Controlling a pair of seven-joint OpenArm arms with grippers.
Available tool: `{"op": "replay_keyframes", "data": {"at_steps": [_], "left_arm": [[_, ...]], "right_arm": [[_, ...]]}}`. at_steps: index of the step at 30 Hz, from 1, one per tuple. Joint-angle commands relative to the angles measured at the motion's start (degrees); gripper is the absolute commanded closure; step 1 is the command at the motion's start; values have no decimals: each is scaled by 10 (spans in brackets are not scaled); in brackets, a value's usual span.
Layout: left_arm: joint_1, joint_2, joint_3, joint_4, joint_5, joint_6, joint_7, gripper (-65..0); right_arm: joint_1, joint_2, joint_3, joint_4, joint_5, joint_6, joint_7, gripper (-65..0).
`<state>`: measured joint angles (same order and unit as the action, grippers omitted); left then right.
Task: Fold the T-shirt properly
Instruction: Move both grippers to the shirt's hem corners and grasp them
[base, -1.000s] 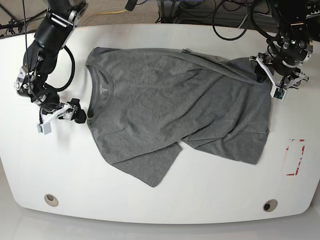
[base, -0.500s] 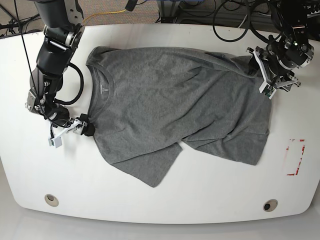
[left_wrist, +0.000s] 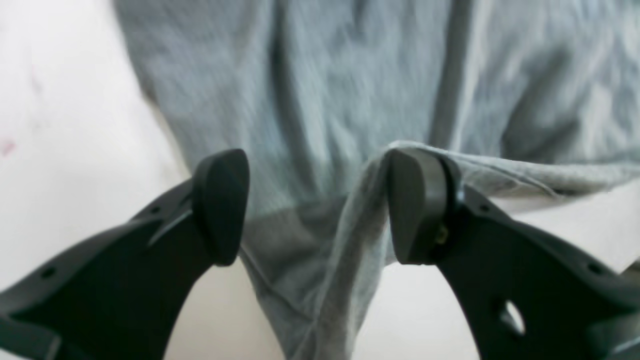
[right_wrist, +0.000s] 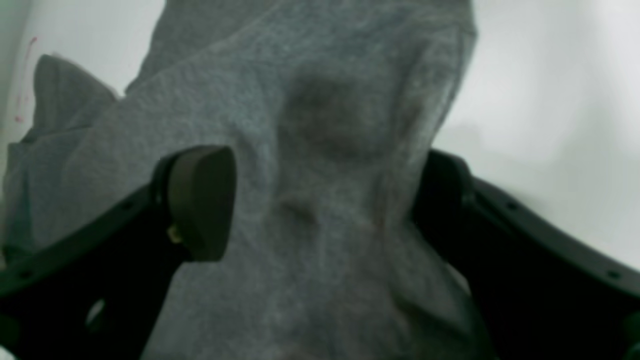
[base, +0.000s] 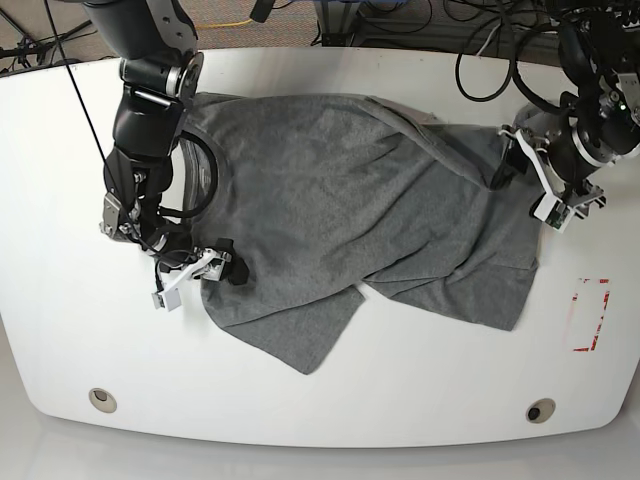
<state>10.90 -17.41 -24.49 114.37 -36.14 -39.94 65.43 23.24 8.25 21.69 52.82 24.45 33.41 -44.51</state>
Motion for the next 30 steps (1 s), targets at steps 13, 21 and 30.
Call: {"op": "replay_keyframes", "data": {"at_steps": [13,21,30], "left_arm": [[-58,-72,86,-8,-125,-1,146,-403],[-142,-13,22,-44,3,-1,120,-403],[-237,58,22,-158,200,120,-4,-406]], "right_arm": [[15,5,-3,1,-12,-8,-6,-509],[18,7,-2,1,-15,-8,-6,-509],[19,3,-3,1,-13,-8,-5,-109]]}}
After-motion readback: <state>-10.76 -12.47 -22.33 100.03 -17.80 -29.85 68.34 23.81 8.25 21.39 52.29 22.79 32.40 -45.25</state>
